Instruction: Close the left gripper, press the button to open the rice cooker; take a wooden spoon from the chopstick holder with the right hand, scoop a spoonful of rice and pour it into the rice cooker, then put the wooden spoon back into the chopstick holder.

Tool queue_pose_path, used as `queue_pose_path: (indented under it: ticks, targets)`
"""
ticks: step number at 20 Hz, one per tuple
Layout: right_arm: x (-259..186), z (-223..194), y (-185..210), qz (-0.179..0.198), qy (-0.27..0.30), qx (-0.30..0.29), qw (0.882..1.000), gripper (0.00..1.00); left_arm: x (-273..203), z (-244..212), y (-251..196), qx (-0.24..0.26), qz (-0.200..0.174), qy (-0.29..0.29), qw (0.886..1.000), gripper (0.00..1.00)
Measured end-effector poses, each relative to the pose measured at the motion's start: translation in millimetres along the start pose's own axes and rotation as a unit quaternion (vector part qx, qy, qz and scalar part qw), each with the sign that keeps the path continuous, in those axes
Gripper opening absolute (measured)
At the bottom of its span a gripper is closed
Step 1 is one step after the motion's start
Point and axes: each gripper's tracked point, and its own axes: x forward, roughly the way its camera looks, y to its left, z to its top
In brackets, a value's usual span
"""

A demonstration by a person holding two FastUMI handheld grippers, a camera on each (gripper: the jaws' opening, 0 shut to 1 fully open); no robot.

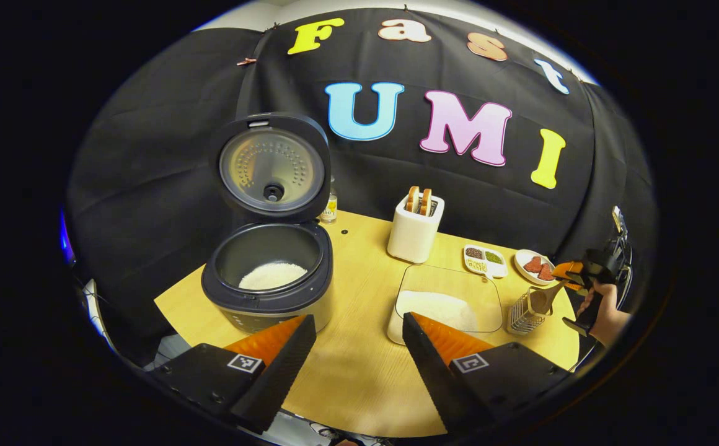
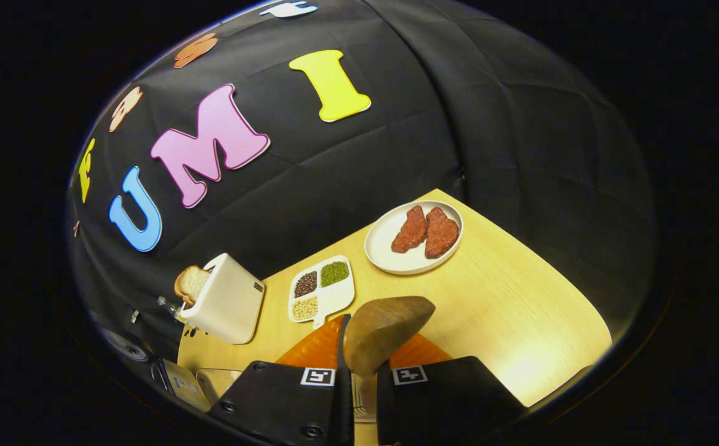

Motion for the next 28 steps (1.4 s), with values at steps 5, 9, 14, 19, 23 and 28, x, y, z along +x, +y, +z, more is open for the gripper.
queue_pose_path:
  ticks: [5, 9, 14, 19, 23, 28]
  targets:
    - [-38.8, 21.0, 36.2, 0.025, -0.033, -0.045, 0.998, 0.19, -3.5, 6.2, 12.0, 0.002, -0.019, -0.013, 1.0, 0.96]
    - [-70.2, 28.2, 71.0, 0.039, -0.051, -0.057, 0.996, 0.18, -7.7, 9.2, 27.1, 0.002, -0.043, -0.02, 0.999, 0.95]
    - [-91.4, 21.6, 124.6, 0.077, -0.063, -0.078, 0.992, 0.19, -12.2, 0.1, 50.3, -0.009, -0.054, -0.02, 0.998, 0.96]
    - [-83.2, -10.0, 177.8, 0.116, -0.05, -0.122, 0.984, 0.19, -15.0, -19.3, 75.1, -0.019, -0.049, -0.004, 0.999, 0.95]
    - [-59.9, -48.4, 200.0, 0.135, -0.034, -0.167, 0.976, 0.14, -9.6, -36.3, 90.5, -0.024, -0.043, 0.012, 0.999, 0.95]
    - [-32.9, -100.3, 199.0, 0.13, -0.003, -0.186, 0.974, 0.19, 4.7, -48.1, 103.0, -0.015, -0.037, 0.025, 0.999, 0.95]
